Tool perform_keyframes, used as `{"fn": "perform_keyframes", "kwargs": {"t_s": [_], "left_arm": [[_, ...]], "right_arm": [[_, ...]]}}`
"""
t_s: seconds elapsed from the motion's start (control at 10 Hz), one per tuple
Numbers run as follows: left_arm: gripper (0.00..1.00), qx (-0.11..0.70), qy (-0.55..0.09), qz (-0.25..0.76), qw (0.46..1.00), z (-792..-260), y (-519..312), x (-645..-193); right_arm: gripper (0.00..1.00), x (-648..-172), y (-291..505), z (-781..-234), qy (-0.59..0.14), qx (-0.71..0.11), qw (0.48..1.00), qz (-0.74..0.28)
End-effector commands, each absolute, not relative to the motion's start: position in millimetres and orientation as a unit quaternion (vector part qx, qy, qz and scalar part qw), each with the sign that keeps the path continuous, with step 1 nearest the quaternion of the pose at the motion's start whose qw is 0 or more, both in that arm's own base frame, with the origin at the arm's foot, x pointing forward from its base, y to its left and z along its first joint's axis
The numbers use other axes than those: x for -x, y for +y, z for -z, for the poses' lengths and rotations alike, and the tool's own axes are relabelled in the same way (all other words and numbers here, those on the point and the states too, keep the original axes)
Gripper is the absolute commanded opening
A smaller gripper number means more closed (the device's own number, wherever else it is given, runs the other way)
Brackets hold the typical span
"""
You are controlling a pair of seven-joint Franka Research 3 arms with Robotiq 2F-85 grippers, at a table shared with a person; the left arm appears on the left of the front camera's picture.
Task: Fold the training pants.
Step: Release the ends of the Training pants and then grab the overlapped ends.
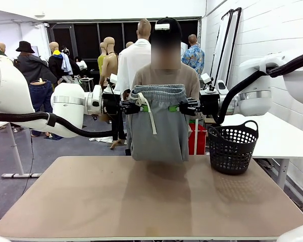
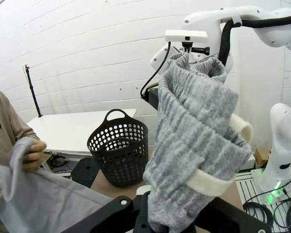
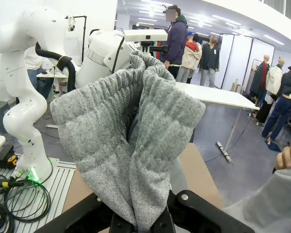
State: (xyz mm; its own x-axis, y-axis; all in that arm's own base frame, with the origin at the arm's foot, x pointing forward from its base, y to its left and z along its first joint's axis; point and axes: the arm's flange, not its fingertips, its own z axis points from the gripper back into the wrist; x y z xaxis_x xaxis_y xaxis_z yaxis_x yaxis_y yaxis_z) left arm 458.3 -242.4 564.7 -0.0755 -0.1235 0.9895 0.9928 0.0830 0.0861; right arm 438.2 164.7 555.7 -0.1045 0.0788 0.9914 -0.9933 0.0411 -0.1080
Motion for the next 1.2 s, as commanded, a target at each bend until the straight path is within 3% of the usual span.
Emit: {"fn": "perform_keyframes", "kwargs": {"t_s": [0.0,1.1], "left_arm": [[0.0,0.424,-0.524,0.524,0.521,-564.8,-242.8,-453.7],[0.0,0.424,-0.524,0.524,0.521,-564.8,-242.8,-453.7]], "right_arm": [[0.0,-436.3,166.0,-558.2,-0.518,-0.445,0.497,-0.536],[0.0,-436.3,166.0,-558.2,-0.518,-0.445,0.497,-0.536]]}}
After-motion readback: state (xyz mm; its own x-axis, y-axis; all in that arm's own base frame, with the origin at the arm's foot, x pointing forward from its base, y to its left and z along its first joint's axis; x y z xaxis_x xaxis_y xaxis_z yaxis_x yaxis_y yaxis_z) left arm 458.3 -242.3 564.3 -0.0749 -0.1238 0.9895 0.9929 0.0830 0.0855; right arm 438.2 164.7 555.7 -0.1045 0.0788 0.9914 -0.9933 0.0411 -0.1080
